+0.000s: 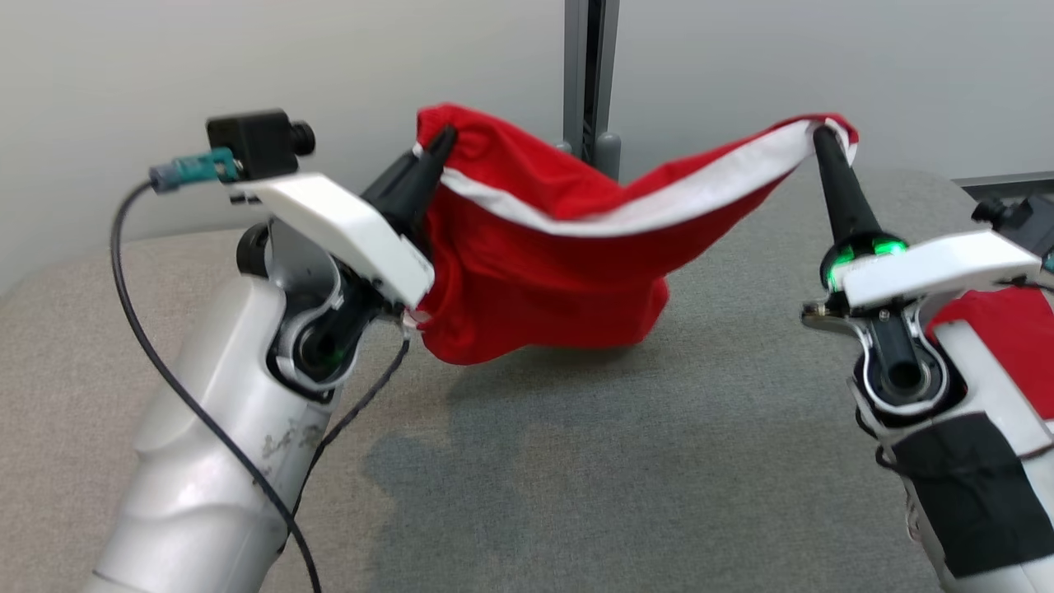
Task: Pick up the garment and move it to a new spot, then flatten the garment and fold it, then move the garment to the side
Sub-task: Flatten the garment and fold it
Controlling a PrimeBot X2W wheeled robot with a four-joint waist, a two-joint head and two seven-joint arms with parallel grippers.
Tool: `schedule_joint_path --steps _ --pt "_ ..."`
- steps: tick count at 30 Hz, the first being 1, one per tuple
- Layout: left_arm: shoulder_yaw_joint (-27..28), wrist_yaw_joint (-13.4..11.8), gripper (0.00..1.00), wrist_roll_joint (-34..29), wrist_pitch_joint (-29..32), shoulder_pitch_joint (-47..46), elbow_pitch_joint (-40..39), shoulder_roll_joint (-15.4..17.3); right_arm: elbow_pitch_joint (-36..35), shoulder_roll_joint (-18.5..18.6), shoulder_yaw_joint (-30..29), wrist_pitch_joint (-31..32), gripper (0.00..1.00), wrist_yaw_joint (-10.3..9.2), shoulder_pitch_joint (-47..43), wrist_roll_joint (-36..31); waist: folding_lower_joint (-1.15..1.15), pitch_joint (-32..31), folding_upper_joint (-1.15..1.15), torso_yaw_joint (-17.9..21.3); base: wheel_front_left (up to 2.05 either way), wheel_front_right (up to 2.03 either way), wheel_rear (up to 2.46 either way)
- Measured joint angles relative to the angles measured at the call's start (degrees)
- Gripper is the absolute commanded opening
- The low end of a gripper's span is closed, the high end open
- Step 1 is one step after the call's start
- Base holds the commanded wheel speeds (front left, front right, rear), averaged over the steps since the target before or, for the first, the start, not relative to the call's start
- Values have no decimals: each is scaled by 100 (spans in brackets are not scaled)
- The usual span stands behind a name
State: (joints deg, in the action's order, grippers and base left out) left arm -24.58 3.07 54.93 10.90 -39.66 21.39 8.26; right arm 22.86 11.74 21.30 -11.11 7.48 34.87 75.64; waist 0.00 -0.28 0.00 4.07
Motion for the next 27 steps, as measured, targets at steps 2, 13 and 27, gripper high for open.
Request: schedule_joint_path --steps 2,13,27 --pt "175 -164 0 257 132 -207 108 -112 258 -171 -185 48 0 1 247 215 0 -48 0 11 0 0 0" --pt "497 -510 0 578 -136 -650 758 -392 2821 -820 -838 376 0 0 1568 1056 0 -202 0 45 0 0 0" --pt "544 -464 0 581 -386 -931 1378 -405 3365 -888 -559 888 0 0 2024 1258 0 -111 0 161 0 0 0"
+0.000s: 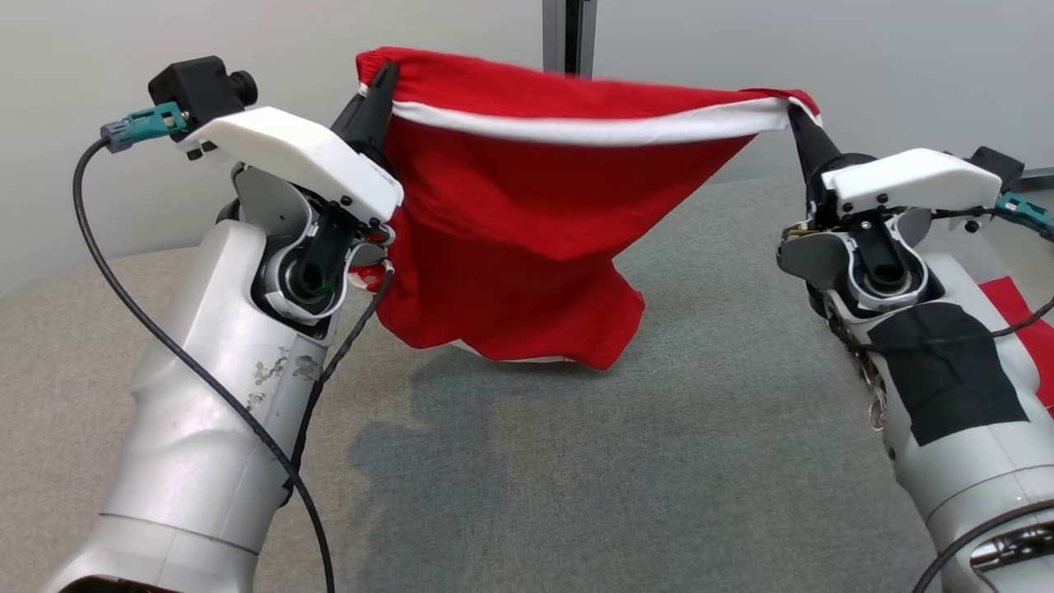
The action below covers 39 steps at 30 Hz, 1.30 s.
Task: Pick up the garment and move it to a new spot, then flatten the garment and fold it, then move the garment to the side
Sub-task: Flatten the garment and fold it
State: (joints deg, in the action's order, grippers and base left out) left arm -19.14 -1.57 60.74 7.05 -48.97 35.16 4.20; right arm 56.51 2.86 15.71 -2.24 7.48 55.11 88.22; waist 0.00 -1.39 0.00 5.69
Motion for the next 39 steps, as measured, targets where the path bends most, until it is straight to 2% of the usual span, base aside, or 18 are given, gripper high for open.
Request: schedule_joint_path --steps 3,7,13,19,21,22,23,28,31,35,39 --pt "56 26 0 52 -64 -60 196 -20 552 1 -97 45 0 0 190 205 0 23 0 24 0 0 0" --pt "37 107 0 51 -130 -75 364 -41 914 -12 -32 70 0 0 311 272 0 59 0 33 0 0 0" --pt "18 200 0 38 -236 -144 527 -38 783 -11 26 131 0 0 369 477 0 106 0 34 0 0 0" --pt "-49 176 0 -14 -168 -363 697 -34 651 -4 175 198 0 -1 556 577 0 203 0 54 0 0 0" --pt "-71 64 0 -23 -38 -591 812 -32 682 -5 243 224 0 -1 827 687 0 305 0 73 0 0 0" --pt "-63 -120 0 -14 148 -875 989 -34 866 -8 319 229 0 0 1187 790 0 446 0 96 0 0 0" --pt "-63 -120 0 -14 148 -875 989 -34 866 -8 319 229 0 0 1187 790 0 446 0 96 0 0 0" --pt "-134 -504 0 -151 502 -1952 1479 -2 1470 3 591 165 0 -5 2427 911 0 968 0 149 0 0 0" --pt "-165 -550 0 -402 213 -2904 1605 78 1557 1 701 -79 0 -5 3263 925 0 1364 0 178 0 0 0" --pt "-205 -310 0 -711 -579 -3917 1737 62 1425 0 753 -695 0 -5 4076 877 0 1901 0 214 0 0 0" --pt "-163 -94 0 -754 -1168 -4429 2049 -2 999 9 665 -1134 0 -3 4346 749 0 2395 0 239 0 0 0"
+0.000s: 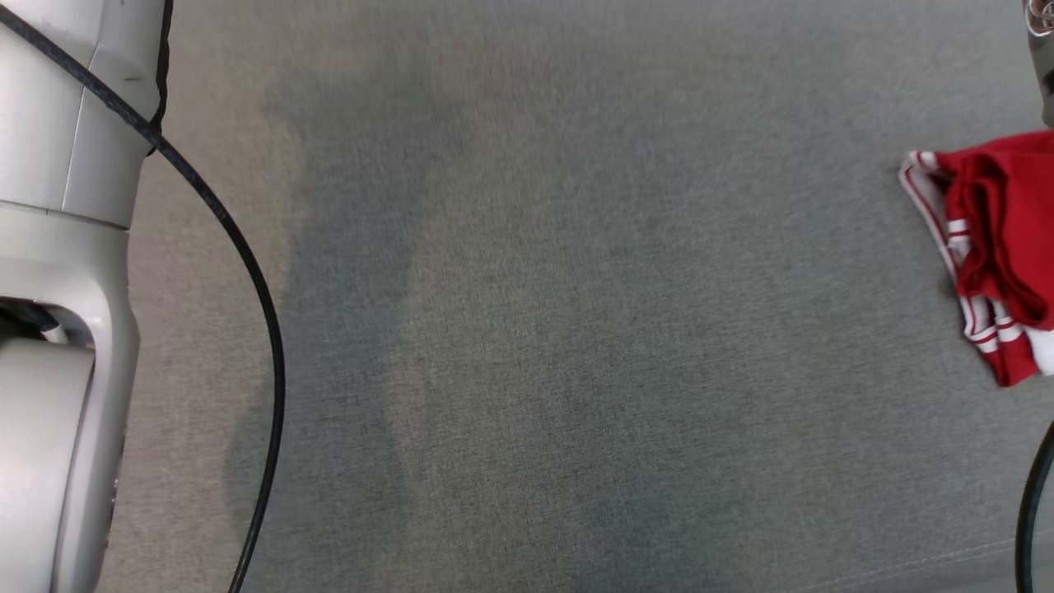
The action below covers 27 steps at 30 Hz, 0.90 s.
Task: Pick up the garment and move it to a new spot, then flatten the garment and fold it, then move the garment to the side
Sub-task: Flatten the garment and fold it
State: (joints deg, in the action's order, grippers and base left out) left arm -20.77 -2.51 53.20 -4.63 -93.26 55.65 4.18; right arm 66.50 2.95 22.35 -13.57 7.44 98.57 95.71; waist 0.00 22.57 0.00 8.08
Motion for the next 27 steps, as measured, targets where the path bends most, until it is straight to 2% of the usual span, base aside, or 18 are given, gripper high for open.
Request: schedule_joint_path --steps 6,14,21,27 --pt "-151 357 0 -49 -495 21 654 -103 -352 13 -192 -109 0 -1 -587 -47 0 636 0 -5 0 0 0" --pt "-320 660 0 -16 -748 721 1421 -175 -108 -38 -148 94 0 3 -1600 -34 -1 1191 0 -147 0 0 0" --pt "-570 873 0 249 -433 1581 1575 -178 171 -54 -125 469 0 8 -2304 115 0 1043 0 -317 0 0 0" --pt "-1182 937 0 257 -171 2465 1501 -154 374 -36 22 792 0 13 -2789 96 0 673 0 -418 0 0 0"
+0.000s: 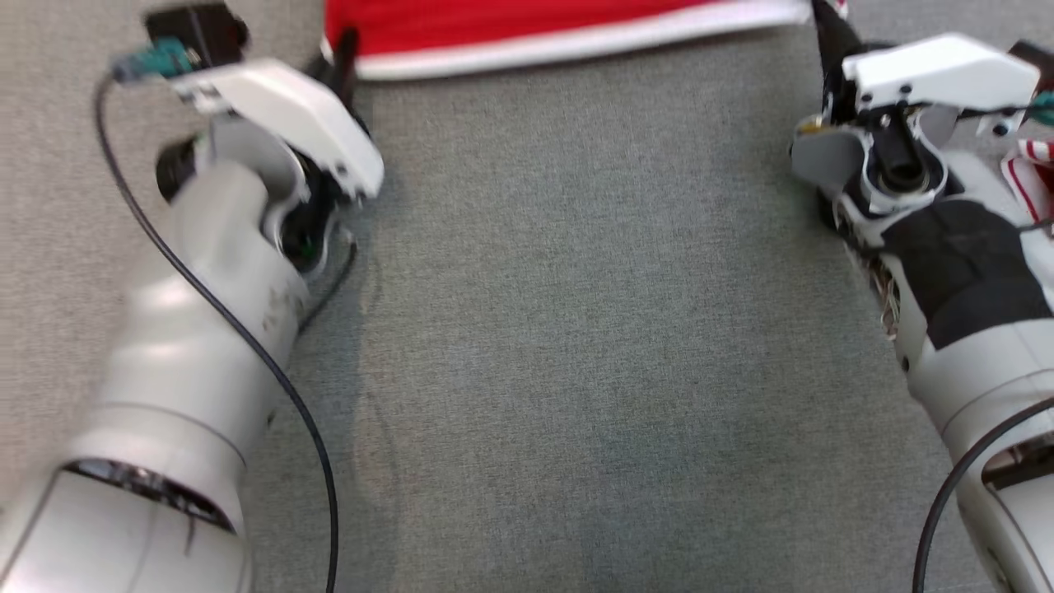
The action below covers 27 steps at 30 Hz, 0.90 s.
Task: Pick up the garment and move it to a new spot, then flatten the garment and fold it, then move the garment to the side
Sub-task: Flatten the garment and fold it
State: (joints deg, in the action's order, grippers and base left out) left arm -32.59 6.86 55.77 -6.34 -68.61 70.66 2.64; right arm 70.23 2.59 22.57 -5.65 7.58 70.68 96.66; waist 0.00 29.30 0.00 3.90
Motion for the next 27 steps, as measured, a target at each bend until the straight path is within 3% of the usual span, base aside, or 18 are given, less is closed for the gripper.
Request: schedule_joint_path --steps 8,27 --pt "-700 -40 0 -233 -41 897 2 -1 244 45 145 463 0 4 -576 -75 0 -480 0 -145 0 0 0" --pt "-1300 -136 0 -8 -613 1870 -168 -29 73 305 55 769 0 9 -1795 10 0 -1332 0 -262 0 0 0"
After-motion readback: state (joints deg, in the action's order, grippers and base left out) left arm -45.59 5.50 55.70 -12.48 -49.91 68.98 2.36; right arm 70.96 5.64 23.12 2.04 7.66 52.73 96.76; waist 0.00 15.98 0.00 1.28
